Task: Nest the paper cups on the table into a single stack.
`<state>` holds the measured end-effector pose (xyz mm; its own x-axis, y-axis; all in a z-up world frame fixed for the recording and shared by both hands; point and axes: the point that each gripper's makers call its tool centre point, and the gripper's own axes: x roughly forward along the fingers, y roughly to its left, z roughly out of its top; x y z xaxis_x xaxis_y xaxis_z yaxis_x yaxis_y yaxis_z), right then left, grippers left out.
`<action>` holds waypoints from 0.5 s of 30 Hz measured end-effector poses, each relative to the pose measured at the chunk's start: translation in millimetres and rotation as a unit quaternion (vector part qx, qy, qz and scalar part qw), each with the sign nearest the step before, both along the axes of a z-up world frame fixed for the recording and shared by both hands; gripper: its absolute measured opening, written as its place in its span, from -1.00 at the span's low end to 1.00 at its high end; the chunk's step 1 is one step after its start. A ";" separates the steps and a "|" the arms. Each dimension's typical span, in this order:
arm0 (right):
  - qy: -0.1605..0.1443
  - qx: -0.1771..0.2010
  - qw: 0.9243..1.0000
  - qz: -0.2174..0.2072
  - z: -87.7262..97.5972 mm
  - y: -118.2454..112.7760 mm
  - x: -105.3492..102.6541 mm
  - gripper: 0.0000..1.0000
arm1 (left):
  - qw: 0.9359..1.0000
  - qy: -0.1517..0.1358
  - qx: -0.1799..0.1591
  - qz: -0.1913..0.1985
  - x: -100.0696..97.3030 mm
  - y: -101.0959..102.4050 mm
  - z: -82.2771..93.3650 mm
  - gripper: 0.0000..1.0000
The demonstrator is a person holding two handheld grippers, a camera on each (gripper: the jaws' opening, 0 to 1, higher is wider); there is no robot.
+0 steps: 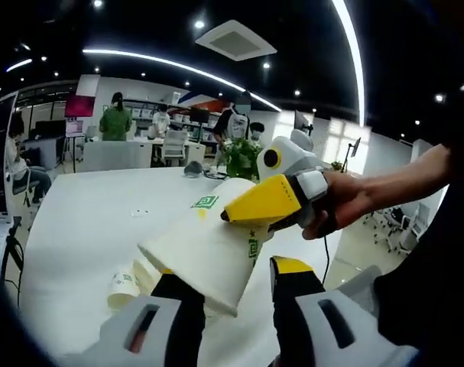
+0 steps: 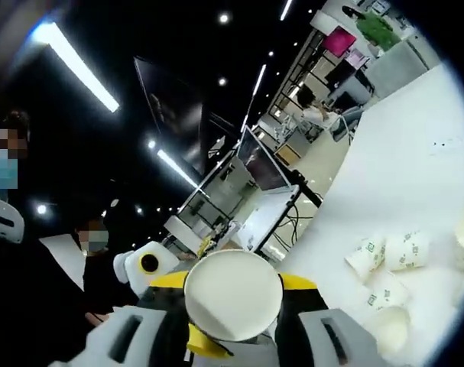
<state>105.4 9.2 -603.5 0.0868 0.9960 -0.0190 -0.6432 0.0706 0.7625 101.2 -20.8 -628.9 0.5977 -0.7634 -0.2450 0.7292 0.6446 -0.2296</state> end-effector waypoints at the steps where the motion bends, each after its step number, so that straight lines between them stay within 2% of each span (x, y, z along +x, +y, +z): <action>1: 0.001 0.002 1.000 0.002 0.3 0.6 -0.8 -0.14 | 1.000 0.000 -0.004 -0.003 -1.1 -1.0 1.7 -0.47; 10: 0.017 0.013 1.000 0.015 -0.1 7.0 -8.2 -0.14 | 1.000 -0.007 -0.020 -0.006 -4.4 -5.7 11.9 -0.54; 15: 0.036 0.011 0.999 0.035 -8.0 12.1 -19.3 -0.15 | 0.999 0.001 -0.037 -0.011 -7.9 -6.4 14.7 -0.56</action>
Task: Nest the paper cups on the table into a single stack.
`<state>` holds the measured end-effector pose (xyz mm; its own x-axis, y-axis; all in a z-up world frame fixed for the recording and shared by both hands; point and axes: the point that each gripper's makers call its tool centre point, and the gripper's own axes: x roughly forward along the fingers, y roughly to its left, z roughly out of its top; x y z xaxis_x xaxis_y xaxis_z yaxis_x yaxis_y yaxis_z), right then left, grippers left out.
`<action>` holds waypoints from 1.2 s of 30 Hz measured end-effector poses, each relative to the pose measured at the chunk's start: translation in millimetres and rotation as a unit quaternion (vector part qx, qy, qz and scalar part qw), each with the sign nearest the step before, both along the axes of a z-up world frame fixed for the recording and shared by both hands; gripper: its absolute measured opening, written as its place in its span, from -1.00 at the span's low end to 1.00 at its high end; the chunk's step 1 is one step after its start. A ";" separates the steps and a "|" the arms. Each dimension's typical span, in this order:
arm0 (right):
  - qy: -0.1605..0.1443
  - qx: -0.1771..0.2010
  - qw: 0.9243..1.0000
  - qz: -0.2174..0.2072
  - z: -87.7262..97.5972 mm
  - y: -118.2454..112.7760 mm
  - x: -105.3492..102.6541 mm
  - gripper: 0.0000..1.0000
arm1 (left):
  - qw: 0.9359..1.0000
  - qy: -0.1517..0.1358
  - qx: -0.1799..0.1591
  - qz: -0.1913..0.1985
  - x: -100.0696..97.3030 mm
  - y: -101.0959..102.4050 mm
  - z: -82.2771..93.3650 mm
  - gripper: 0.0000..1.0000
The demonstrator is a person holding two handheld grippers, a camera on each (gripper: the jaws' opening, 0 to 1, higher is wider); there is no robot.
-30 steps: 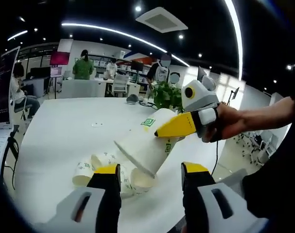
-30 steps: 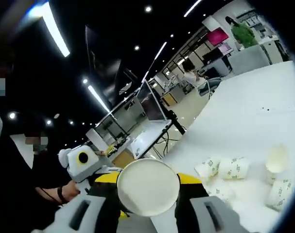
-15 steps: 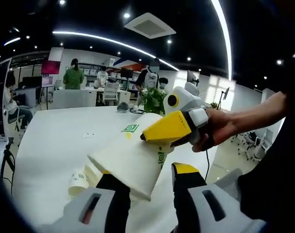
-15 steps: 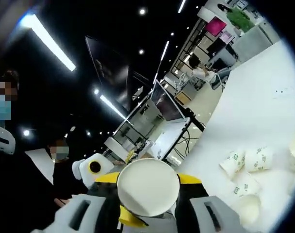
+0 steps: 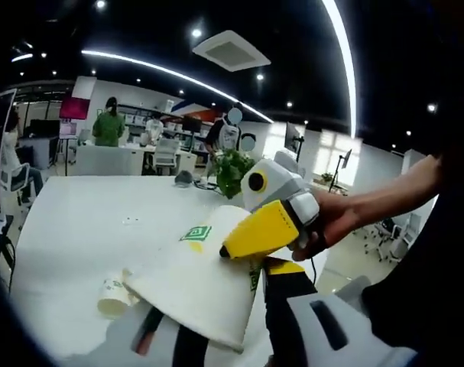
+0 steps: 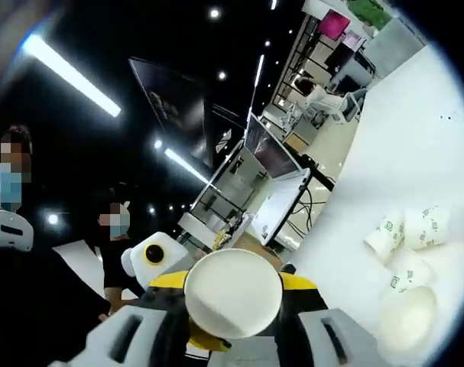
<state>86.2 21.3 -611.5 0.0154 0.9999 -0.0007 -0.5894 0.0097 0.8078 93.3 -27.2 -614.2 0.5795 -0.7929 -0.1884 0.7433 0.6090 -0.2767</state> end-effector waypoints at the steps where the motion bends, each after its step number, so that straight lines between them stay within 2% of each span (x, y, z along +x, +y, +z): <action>1: 0.003 0.001 1.000 0.000 -0.3 0.2 -0.5 -0.15 | 1.000 0.000 0.000 -0.001 -0.7 -0.3 -0.2 -0.58; 5: 0.007 0.004 1.000 0.007 0.9 2.1 -4.3 -0.15 | 1.000 0.002 0.000 -0.018 -7.5 -4.3 -0.3 -0.76; 12: 0.009 0.006 1.000 0.012 -0.1 0.4 -6.7 -0.15 | 1.000 0.002 0.005 -0.027 -11.1 -4.8 -1.2 -0.82; 18: -0.001 0.003 1.000 0.003 -4.0 -1.1 -7.6 -0.11 | 0.999 0.010 0.011 -0.031 -13.1 -6.4 -6.3 -0.89; 26: -0.045 -0.039 0.998 -0.017 -17.7 -11.3 -1.8 -0.04 | 0.998 0.032 0.028 -0.035 -16.3 -7.2 -20.1 -0.99; 31: -0.082 -0.082 0.992 -0.046 -33.4 -23.5 7.3 0.24 | 0.998 0.043 0.028 -0.035 -18.5 -6.1 -25.4 -1.00; 36: -0.077 -0.072 0.993 -0.055 -33.6 -29.1 3.2 0.29 | 0.997 0.054 0.041 -0.038 -19.2 -5.7 -36.4 -1.00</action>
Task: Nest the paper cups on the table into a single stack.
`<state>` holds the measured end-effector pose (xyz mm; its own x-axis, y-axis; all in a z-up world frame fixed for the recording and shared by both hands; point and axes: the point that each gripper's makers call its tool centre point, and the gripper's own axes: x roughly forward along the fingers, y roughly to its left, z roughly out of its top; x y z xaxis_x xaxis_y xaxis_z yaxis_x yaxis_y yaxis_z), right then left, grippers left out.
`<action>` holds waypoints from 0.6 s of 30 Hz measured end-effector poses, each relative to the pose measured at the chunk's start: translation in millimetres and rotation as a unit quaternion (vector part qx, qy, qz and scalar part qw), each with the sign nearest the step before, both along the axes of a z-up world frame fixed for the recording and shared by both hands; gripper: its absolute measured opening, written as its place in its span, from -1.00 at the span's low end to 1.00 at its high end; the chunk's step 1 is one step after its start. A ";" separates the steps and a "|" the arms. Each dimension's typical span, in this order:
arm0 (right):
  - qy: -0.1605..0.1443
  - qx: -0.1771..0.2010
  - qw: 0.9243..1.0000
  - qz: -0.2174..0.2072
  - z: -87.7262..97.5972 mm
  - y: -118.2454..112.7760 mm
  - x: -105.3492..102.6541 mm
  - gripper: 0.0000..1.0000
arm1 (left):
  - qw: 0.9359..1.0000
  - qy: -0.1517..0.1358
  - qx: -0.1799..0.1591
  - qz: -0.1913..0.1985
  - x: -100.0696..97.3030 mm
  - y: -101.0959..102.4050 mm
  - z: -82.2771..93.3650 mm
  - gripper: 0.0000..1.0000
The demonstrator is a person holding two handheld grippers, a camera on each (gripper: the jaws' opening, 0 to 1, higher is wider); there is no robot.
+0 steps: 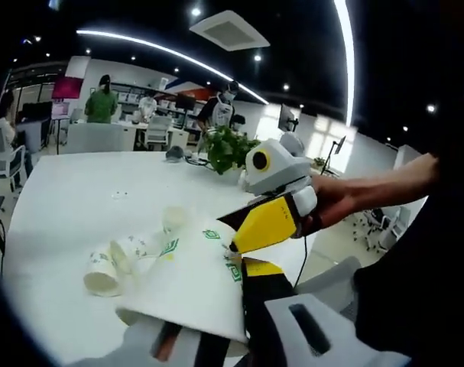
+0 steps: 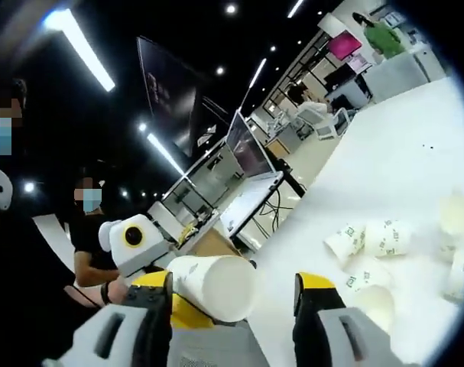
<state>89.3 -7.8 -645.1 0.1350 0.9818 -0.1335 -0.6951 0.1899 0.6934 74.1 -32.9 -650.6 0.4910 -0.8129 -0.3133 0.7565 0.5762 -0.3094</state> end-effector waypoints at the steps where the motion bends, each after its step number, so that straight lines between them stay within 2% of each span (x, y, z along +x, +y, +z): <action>1: 0.000 0.000 1.000 -0.006 0.0 -1.5 1.4 0.29 | 1.000 0.002 0.004 0.000 0.0 0.1 -2.4 -1.00; 5: 0.002 0.015 0.999 -0.053 2.7 -14.2 9.8 0.30 | 1.000 0.013 0.013 -0.004 -2.4 -0.1 -8.6 -1.00; 8: -0.009 0.008 0.997 -0.074 1.9 -25.3 12.0 0.34 | 1.000 0.021 0.014 -0.005 -1.8 -0.7 -9.7 -1.00; 11: -0.039 -0.044 0.994 -0.095 -9.8 -41.7 16.8 0.43 | 1.000 0.025 0.017 -0.007 1.0 -2.3 -9.3 -1.00; 12: -0.044 -0.051 0.993 -0.099 -11.4 -44.4 17.5 0.44 | 1.000 0.025 0.017 -0.007 1.6 -2.5 -9.1 -1.00; 15: -0.071 -0.098 0.986 -0.115 -21.1 -61.1 19.2 0.49 | 0.999 0.029 0.023 -0.012 3.6 -6.4 -8.9 -1.00; 18: -0.098 -0.147 0.976 -0.128 -30.5 -78.0 16.2 0.55 | 0.999 0.033 0.033 -0.020 4.8 -9.4 -11.6 -1.00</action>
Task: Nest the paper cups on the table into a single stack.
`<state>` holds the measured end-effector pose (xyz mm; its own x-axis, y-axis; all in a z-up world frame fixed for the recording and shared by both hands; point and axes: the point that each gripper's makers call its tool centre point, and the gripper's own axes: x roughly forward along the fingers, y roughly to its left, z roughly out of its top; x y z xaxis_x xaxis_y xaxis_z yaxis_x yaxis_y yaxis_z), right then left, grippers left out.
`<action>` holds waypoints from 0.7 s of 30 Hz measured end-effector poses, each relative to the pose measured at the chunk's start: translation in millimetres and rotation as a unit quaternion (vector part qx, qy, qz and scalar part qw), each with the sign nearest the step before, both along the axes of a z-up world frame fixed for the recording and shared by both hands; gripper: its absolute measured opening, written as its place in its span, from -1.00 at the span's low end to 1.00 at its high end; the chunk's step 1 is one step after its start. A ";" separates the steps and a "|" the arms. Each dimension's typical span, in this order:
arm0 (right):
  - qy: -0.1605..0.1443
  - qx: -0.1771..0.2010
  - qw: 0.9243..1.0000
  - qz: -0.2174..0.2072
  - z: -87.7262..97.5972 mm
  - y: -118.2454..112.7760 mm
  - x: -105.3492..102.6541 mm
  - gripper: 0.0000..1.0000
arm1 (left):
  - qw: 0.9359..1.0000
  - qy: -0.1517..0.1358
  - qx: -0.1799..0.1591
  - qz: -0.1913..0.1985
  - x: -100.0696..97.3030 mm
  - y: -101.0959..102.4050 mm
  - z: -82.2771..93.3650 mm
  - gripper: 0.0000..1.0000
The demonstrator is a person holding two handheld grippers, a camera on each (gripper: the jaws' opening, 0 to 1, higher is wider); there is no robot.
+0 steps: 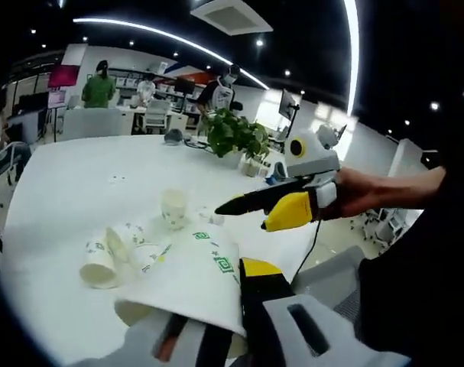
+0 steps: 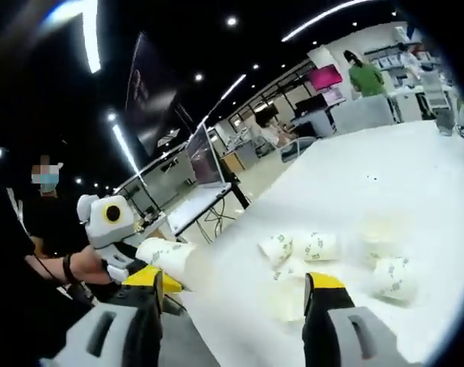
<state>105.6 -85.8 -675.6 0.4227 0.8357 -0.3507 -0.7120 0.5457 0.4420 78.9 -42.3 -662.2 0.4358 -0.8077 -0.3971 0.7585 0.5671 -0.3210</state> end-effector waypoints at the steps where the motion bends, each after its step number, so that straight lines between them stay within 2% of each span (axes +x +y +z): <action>1: -0.004 -0.008 1.000 -0.004 -1.5 -3.6 -0.9 0.55 | 1.000 0.003 0.009 -0.007 0.3 -1.6 -2.6 -1.00; 4: -0.007 -0.019 1.000 -0.019 -5.3 -14.0 -8.0 0.55 | 0.999 0.017 0.026 -0.028 1.1 -6.2 -10.3 -1.00; 9: -0.002 -0.033 0.999 -0.037 -18.2 -31.2 -14.5 0.55 | 0.997 0.019 0.050 -0.052 6.7 -15.8 -14.2 -1.00; 14: -0.005 -0.056 0.998 -0.039 -25.6 -37.0 -20.9 0.53 | 0.993 0.014 0.083 -0.077 16.5 -23.5 -21.2 -1.00; 21: -0.011 -0.066 0.997 -0.040 -24.2 -39.3 -25.7 0.54 | 0.986 0.027 0.130 -0.105 17.1 -27.6 -35.3 -1.00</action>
